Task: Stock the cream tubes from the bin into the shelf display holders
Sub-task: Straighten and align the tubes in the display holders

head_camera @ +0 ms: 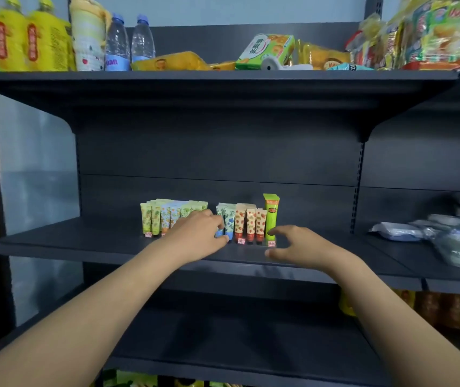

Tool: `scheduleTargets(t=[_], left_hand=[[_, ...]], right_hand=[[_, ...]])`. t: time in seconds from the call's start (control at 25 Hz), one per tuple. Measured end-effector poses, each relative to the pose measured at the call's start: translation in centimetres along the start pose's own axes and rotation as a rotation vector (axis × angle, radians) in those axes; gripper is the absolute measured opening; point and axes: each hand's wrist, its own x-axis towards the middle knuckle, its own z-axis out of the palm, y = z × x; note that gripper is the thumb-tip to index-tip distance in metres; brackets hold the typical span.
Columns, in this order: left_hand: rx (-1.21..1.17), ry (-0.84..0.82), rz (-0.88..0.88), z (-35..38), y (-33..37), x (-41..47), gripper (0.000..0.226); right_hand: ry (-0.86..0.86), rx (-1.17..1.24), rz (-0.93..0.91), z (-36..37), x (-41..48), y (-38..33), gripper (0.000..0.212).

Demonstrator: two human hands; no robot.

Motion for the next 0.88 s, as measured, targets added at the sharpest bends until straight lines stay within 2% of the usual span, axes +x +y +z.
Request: scheduleTargets(t=[0.4,0.68,0.88], left_hand=[[-0.117,0.039,0.116,3.7,-5.7,9.5,0.034],[-0.287,0.105,0.108,7.0,-6.8,15.5,0.026],[-0.277,0.142,0.11,9.0,-5.7,21.0,0.027]], right_hand=[[0.07,-0.211,0.073,0.6,9.4,1.3,0.053],[0.157,-0.246,-0.026,0.9,15.9,4.1,0.05],[0.176,-0.283,-0.136,0.2,21.4,6.6,0.047]])
